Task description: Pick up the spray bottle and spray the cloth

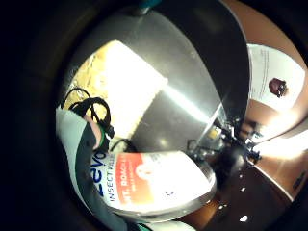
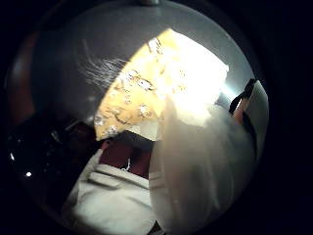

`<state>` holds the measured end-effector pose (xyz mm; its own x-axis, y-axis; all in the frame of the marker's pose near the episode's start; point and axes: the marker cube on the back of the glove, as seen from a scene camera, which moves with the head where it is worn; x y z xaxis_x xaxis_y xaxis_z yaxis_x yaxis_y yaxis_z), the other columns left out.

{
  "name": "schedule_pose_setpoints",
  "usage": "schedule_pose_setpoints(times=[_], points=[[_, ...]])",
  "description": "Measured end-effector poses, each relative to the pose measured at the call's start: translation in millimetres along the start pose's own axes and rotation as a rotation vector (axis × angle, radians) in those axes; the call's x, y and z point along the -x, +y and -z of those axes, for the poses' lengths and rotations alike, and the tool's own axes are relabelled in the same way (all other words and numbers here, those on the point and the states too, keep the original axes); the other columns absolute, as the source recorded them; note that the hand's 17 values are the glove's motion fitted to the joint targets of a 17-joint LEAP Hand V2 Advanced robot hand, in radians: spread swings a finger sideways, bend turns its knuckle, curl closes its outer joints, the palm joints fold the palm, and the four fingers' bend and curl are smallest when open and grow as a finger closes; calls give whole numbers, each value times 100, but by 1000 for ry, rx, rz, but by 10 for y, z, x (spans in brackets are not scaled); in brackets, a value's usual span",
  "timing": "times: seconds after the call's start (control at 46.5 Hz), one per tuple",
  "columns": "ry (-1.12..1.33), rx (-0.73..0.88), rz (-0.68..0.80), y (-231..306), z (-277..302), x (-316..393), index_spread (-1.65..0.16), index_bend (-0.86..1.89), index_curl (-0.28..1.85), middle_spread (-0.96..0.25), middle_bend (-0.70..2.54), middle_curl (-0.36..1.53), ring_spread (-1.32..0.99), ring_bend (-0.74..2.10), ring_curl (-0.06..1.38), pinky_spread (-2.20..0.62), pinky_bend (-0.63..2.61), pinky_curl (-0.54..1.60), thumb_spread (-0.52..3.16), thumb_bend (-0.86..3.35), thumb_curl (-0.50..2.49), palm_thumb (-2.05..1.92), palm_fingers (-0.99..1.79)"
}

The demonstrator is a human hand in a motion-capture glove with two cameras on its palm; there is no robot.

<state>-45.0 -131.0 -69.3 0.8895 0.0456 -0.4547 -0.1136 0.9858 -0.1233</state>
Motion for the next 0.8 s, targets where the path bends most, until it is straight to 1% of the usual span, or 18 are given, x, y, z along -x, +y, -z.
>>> schedule_pose_setpoints(times=[0.108,0.194,0.366,0.559,0.667,0.731,0.796], points=[[-148,-114,44,61,265,147,-14,40,53,-13,58,50,-18,62,44,-19,33,37,24,-4,74,96,138],[-267,-201,43,74,435,288,-14,40,54,-13,58,50,-18,62,44,-19,33,37,24,-4,74,96,138],[-531,-340,106,75,650,549,-14,40,54,-13,58,50,-18,62,44,-19,33,37,23,-4,75,96,138],[-909,-519,170,-69,808,927,-13,39,54,-13,57,50,-18,62,44,-21,36,38,23,-4,75,96,139],[-1104,-629,193,-241,860,1220,-13,39,54,-13,57,50,-17,62,44,-21,37,38,23,-4,76,96,138],[-1290,-713,210,-332,980,1432,-13,39,54,-13,57,50,-17,62,44,-21,37,38,23,-4,76,96,138],[-1412,-739,250,-361,971,1599,-13,40,54,-13,57,50,-17,61,44,-21,38,39,23,-4,76,96,138]])
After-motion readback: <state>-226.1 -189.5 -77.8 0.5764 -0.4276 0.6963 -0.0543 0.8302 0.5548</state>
